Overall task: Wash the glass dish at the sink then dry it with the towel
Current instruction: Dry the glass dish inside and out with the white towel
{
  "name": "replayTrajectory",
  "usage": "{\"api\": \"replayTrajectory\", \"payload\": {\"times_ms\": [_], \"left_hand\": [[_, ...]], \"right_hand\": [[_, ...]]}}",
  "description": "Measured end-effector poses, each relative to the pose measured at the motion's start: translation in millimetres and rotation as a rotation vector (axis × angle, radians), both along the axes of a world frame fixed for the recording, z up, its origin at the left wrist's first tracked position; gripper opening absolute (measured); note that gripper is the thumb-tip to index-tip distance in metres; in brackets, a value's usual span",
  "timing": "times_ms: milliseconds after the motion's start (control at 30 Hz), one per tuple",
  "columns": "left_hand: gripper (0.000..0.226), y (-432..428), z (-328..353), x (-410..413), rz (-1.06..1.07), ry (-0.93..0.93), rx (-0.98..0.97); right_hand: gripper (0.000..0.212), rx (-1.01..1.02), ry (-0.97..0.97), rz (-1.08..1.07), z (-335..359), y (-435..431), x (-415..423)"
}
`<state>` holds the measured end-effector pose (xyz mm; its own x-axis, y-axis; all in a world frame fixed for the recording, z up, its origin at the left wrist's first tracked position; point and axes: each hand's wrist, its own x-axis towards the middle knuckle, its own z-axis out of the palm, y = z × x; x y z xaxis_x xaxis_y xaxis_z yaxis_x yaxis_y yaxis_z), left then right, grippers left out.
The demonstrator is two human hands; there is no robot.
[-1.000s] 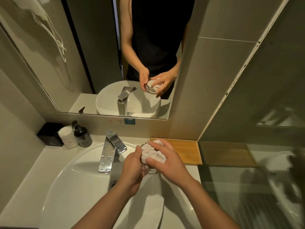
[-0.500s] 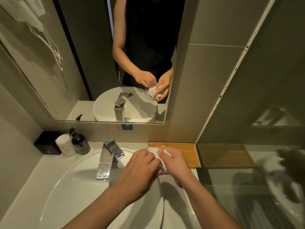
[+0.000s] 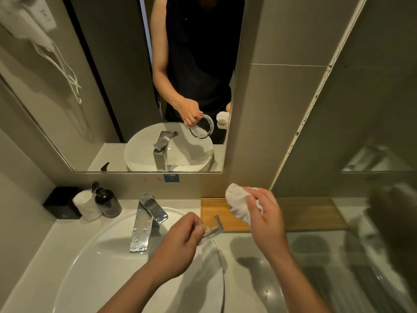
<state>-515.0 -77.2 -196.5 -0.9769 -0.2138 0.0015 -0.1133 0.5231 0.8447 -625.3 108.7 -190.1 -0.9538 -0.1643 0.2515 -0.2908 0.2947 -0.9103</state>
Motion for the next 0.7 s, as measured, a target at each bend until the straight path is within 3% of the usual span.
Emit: {"api": "replayTrajectory", "payload": {"times_ms": [100,167,233,333,500,600,700], "left_hand": [[0.023,3,3,-7,0.058,-0.018,0.138],[0.026,7,5,-8,0.081,-0.003,0.202],[0.027,11,6,-6,0.099,0.003,0.255],[0.028,19,7,-4,0.107,0.016,0.341],[0.046,30,20,-3,0.155,0.13,0.443],[0.051,31,21,-4,0.203,0.17,0.489],[0.042,32,22,-4,0.161,0.179,0.573]], "right_hand": [[0.032,0.044,0.005,0.242,1,-8,27],[0.038,0.074,-0.09,0.346,1,-13,41],[0.042,0.093,-0.147,0.356,2,-14,42],[0.029,0.053,-0.121,0.259,8,-19,39],[0.035,-0.108,-0.1,0.204,6,-21,33],[0.046,-0.313,-0.3,0.246,2,-15,30],[0.049,-0.485,-0.427,0.245,-8,-11,31]]}}
